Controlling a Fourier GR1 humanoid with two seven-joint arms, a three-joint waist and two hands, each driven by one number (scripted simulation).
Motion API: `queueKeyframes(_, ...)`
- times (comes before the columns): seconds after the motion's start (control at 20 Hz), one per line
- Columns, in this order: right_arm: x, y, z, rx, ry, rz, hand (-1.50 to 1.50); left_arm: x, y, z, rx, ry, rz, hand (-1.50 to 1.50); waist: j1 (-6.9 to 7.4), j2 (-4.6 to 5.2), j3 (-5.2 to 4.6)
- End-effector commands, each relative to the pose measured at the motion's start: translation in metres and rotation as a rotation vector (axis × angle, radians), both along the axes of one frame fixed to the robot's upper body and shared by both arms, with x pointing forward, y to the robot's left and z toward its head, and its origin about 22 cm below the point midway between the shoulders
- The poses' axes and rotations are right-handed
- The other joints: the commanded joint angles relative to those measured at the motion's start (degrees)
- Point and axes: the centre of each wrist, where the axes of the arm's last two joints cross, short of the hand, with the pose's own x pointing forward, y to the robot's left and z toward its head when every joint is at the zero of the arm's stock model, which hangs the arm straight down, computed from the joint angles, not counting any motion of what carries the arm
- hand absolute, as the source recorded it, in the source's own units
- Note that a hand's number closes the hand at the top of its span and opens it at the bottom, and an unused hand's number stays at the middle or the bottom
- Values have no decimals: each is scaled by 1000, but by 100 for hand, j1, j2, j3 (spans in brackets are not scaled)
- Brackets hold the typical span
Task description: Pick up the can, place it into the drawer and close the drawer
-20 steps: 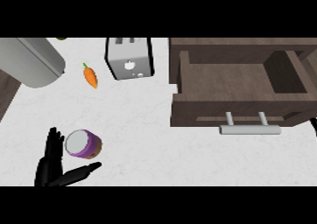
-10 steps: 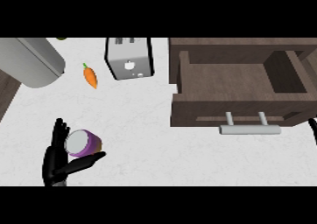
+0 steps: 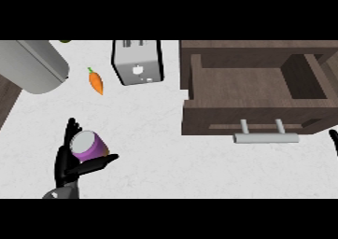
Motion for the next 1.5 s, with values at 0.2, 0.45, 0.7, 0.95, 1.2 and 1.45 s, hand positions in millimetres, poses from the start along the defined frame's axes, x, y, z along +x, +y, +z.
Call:
queueKeyframes(0.2,-4,0,23,20,-11,-12,-150,16,-8,1,-46,-34,-57,150,-7,0,-1)
queueKeyframes(0.45,2,-35,-6,16,-1,0,-150,28,-31,15,-97,-55,-57,150,0,-1,2)
queueKeyframes(0.7,1,-18,-4,11,-18,-13,-150,30,-26,26,-99,-96,-94,150,6,-1,1)
queueKeyframes(0.95,-11,-7,5,22,-24,-2,-150,43,8,44,-103,-120,-177,150,-11,-1,0)
queueKeyframes(1.2,-15,-11,1,46,-3,1,-150,60,-13,57,-73,-168,-199,150,-9,-2,2)
queueKeyframes(1.45,-11,-4,13,31,-23,-16,-150,78,-43,103,-82,-182,-276,150,2,-7,3)
